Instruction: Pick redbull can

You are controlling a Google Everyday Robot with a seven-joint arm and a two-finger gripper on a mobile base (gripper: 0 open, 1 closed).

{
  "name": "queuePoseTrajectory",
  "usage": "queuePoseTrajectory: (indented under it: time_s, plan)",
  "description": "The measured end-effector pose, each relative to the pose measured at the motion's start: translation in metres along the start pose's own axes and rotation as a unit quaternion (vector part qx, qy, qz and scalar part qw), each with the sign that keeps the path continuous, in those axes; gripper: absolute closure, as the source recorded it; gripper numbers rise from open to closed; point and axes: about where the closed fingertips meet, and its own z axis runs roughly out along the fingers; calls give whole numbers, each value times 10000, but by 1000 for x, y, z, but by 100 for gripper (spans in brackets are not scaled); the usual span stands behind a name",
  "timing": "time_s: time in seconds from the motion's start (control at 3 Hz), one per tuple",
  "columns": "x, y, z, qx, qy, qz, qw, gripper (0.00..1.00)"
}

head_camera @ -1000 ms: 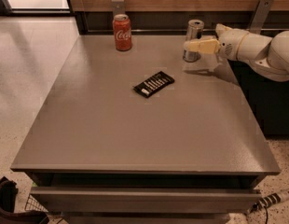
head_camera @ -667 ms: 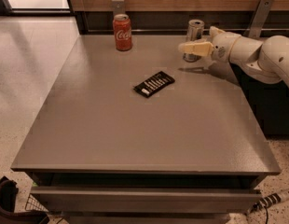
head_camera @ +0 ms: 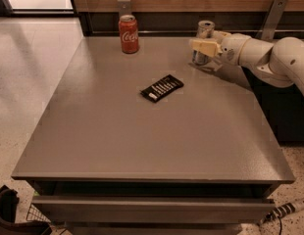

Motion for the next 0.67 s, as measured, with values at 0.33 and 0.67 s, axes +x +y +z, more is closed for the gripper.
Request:
queuePoseTrajectory:
  time_s: [0.33,0.67]
  plan:
    - [0,3,4,-34,0,5,10000,72]
    - [0,5,6,-53,-1,8,10000,95]
